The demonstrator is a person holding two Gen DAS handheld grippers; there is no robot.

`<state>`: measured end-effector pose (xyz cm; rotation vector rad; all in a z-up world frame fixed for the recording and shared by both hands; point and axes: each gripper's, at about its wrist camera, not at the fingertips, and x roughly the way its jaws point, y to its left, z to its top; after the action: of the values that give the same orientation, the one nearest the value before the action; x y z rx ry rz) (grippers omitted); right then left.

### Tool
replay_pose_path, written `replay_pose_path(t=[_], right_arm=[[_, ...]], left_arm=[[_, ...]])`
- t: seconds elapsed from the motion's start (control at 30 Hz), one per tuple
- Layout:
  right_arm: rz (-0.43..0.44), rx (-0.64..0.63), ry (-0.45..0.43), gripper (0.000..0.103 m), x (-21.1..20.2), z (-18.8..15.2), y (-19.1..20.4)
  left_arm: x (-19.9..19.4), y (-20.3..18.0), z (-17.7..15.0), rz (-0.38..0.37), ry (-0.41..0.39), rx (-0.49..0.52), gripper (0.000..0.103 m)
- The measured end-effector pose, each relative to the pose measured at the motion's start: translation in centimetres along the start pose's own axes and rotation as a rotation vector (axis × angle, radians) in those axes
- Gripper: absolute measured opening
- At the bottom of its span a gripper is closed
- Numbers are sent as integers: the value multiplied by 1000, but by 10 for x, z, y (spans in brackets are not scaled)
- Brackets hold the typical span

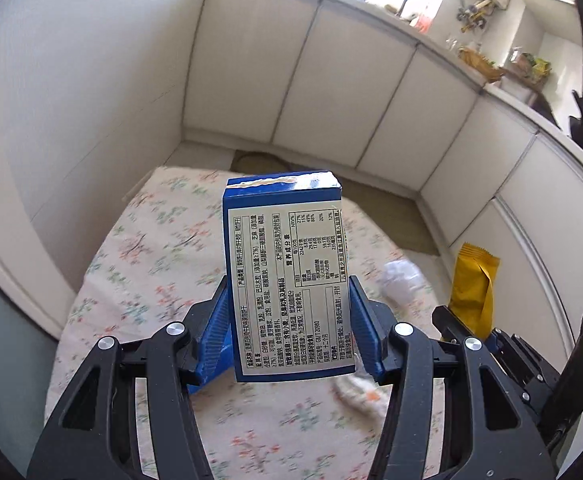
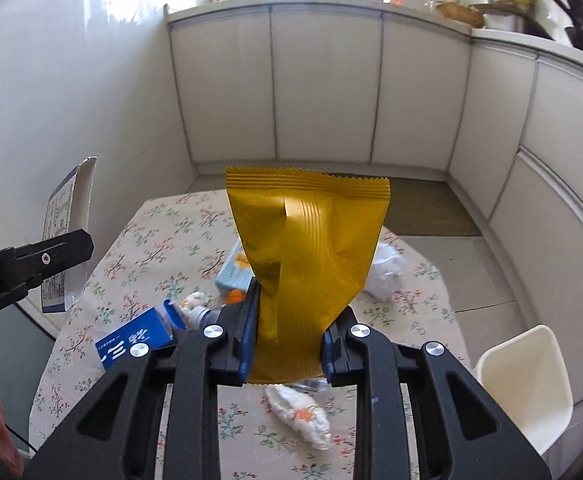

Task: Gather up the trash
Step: 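Carry both items over the bin and open both tools to drop them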

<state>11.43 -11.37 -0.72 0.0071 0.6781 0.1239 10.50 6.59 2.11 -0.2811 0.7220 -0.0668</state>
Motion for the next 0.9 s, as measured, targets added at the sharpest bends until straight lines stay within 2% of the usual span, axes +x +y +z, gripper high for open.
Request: replay_pose_path(t=[0.1, 0.23, 0.67, 0.9], right_arm=[[-50, 46, -25, 25, -9, 1, -25], [-104, 83, -37, 25, -20, 0, -52], [-284, 171, -58, 25, -52, -18, -150], [-400, 224, -7, 25, -50, -35, -207]], left_arm=[[-7, -28, -1, -18, -59, 49, 53], [-7, -54, -7, -38, -78, 87, 53], [14, -132, -30, -112, -63, 172, 53], [26, -168, -42, -148, -50, 224, 53]])
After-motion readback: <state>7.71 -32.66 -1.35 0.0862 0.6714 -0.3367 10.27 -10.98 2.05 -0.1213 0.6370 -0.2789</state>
